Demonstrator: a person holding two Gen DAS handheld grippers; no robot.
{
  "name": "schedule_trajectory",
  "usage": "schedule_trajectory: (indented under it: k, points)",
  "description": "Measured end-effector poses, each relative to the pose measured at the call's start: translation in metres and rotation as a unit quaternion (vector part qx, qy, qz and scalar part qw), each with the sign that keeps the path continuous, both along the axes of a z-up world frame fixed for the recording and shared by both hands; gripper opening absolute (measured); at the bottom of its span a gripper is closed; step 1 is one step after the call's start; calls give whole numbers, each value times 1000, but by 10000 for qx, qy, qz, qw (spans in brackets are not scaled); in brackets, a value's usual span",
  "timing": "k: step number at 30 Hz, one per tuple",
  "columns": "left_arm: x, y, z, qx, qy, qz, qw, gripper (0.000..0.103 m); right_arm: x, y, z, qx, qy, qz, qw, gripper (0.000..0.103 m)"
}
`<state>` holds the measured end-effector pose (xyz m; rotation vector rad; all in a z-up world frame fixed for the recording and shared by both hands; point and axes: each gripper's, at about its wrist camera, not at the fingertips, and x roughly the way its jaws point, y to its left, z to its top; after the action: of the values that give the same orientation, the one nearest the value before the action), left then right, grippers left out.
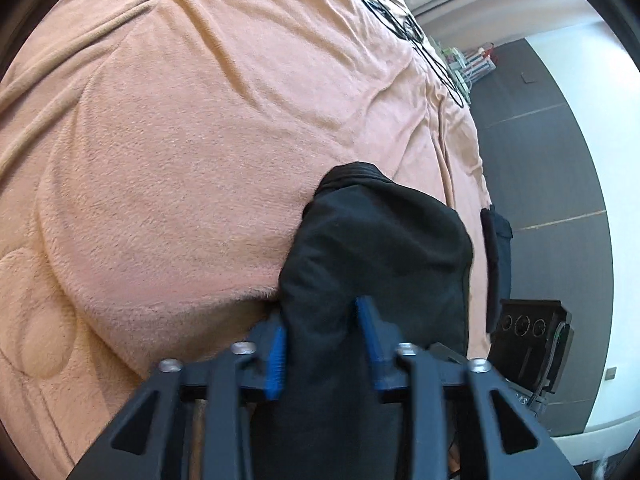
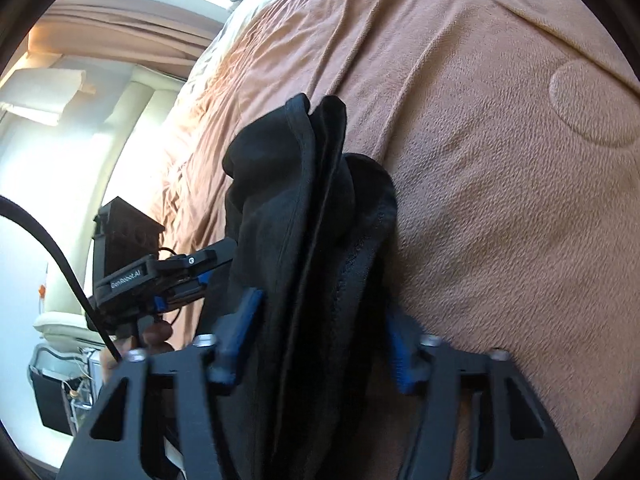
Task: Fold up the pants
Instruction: 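Grasp the folded pants with both tools and lift them off the duvet, then carry the folded pants with both tools to the bed corner and lower them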
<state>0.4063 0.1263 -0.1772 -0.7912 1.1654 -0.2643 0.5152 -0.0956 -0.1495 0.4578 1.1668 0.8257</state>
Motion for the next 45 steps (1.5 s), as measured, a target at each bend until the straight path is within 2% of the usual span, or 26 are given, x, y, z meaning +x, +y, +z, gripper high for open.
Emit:
schedule_trajectory:
  k: [2,4,6,19,33,36,45]
  points:
    - [-2,-4,4,31,-56,-54,10000,12,0,-1,3,24,-41,-23,10000,29]
    - [-5,-6,13,88,-207,-70,9997,8,-5,-2,9,27,-197,-19,9998,25]
    - [-8,-8,21,116,-319,-70,9994,7,-12,0,19,0,-428,9,9991,23]
    - [-35,-27,104,295,-1442,-92,9891,7,-67,1,69,86,-1602,-84,9870,21]
    - [-44,-87,170,353,-2294,-435,9717,7,-124,-71,132,-62,-2742,-429,9607,21]
    - [-44,-110,184,474,-2440,-588,9668,7,-137,-89,142,-94,-2874,-475,9566,21]
    - [-45,-172,205,428,-2655,-892,9590,7,-170,-144,163,-189,-3127,-734,9468,21]
